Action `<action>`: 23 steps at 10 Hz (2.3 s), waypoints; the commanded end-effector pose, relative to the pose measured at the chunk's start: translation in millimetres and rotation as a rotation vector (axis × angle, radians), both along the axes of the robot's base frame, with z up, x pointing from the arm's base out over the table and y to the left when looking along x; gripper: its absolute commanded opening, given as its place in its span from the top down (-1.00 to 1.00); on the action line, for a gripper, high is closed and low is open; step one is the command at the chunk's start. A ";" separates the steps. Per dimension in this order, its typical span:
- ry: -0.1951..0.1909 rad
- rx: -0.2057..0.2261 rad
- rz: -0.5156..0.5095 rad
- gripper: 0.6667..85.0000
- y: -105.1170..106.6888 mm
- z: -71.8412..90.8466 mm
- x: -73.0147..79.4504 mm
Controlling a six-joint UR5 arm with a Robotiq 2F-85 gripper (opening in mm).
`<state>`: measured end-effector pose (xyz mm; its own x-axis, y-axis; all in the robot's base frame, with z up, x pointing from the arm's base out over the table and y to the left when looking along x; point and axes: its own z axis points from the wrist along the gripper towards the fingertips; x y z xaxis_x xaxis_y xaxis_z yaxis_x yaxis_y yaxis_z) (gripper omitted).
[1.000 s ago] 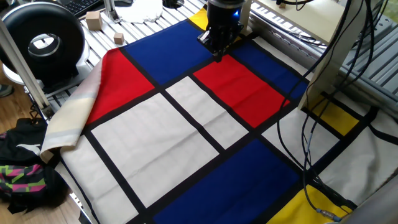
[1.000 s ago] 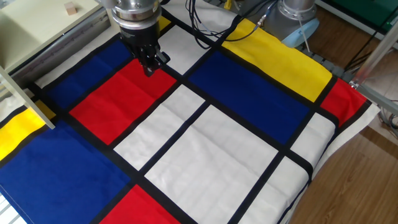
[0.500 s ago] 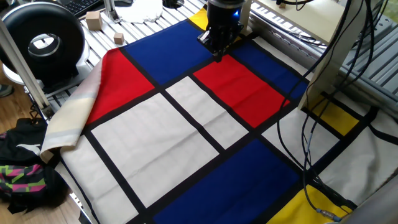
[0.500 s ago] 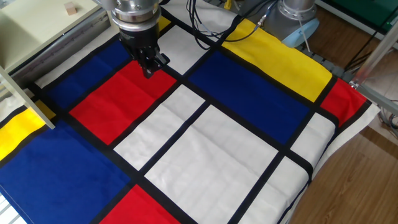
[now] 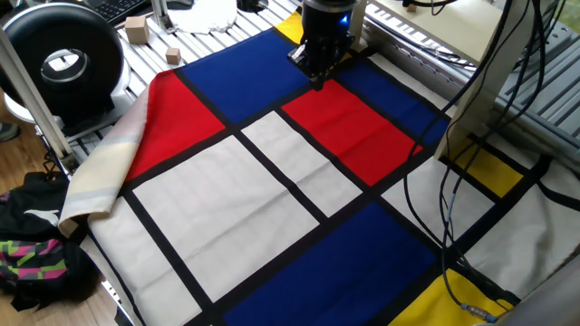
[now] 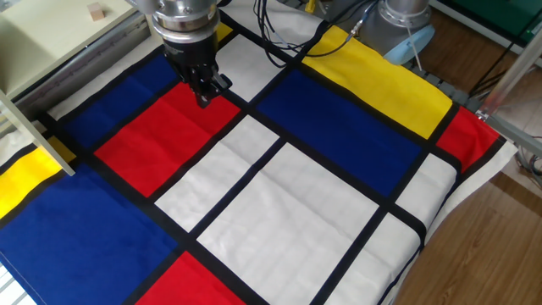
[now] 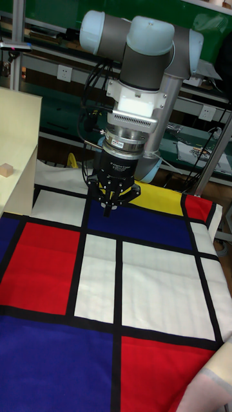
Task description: Take the object down from the shelf
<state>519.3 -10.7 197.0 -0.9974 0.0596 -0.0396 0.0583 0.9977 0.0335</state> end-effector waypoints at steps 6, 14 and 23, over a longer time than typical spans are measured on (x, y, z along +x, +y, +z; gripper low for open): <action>0.065 -0.024 -0.026 0.98 -6.7 1.0 -16.7; 0.127 -0.021 0.050 0.83 -59.9 67.1 -48.7; 0.019 0.048 -0.092 0.98 -62.4 80.0 -40.5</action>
<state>469.9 -69.5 274.0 -0.9967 0.0783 0.0232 0.0799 0.9936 0.0792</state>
